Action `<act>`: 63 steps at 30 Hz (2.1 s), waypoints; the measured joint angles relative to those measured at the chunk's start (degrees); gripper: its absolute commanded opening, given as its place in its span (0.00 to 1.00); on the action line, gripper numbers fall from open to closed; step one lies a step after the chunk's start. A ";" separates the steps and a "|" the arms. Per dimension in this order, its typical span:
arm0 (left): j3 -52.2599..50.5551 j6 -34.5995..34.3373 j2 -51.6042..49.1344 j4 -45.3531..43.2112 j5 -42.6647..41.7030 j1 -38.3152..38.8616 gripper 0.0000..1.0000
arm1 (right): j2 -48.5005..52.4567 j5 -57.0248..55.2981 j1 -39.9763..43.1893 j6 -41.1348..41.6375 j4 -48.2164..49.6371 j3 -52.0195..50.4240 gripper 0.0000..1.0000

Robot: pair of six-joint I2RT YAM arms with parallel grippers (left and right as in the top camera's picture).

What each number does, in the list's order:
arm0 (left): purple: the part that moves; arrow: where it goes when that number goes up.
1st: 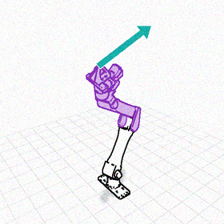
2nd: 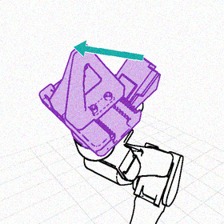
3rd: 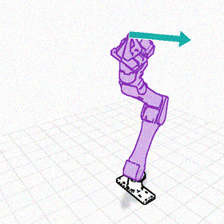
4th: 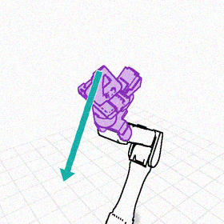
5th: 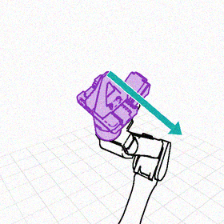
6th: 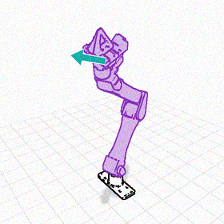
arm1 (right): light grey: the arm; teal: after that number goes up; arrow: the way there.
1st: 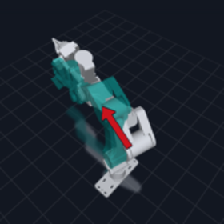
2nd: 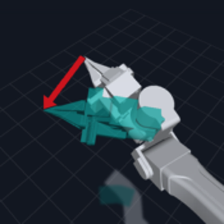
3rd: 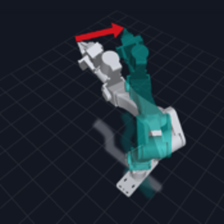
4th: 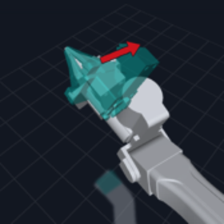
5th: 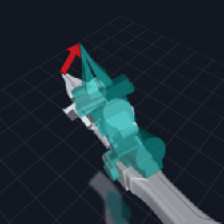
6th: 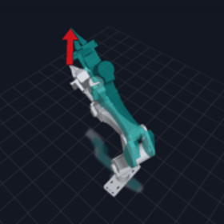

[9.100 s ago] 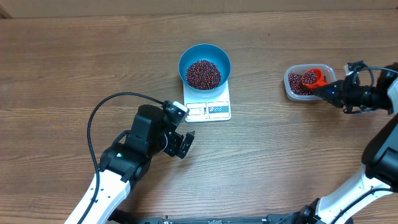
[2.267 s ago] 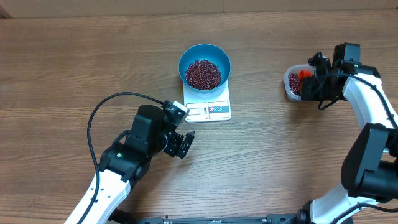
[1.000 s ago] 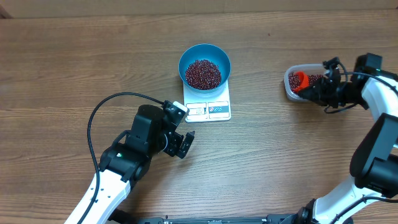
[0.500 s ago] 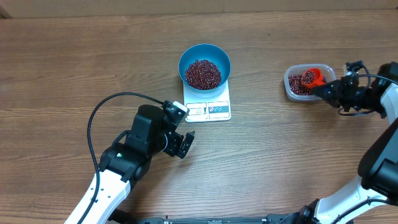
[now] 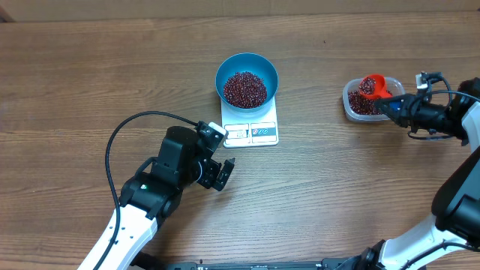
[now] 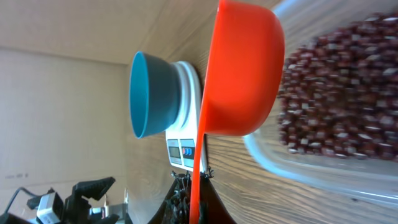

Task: Scoop item into bowl and weigh 150g on scale
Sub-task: 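Lift the filled scoop out of the tub with the right gripper, then move the scoop over the blue bowl and tip beans in, then bring the empty scoop back over the bean tub with the right gripper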

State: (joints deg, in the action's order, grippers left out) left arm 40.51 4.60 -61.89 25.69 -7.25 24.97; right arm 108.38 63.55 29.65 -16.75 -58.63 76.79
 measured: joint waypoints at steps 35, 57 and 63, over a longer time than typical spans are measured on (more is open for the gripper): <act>0.00 0.00 -0.02 0.00 0.00 0.00 1.00 | -6.75 -33.68 -49.11 22.69 24.39 2.58 0.04; 0.00 0.00 -0.04 0.00 0.00 0.00 0.99 | -6.75 -75.89 -64.22 0.17 28.15 2.60 0.04; 0.00 0.00 -0.04 0.00 0.00 0.00 0.99 | -6.75 -80.08 -65.46 -1.95 28.59 2.60 0.04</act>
State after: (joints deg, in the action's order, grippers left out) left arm 40.51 4.60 -61.93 25.69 -7.25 24.97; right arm 101.62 -16.53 -35.81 -18.70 -30.04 79.40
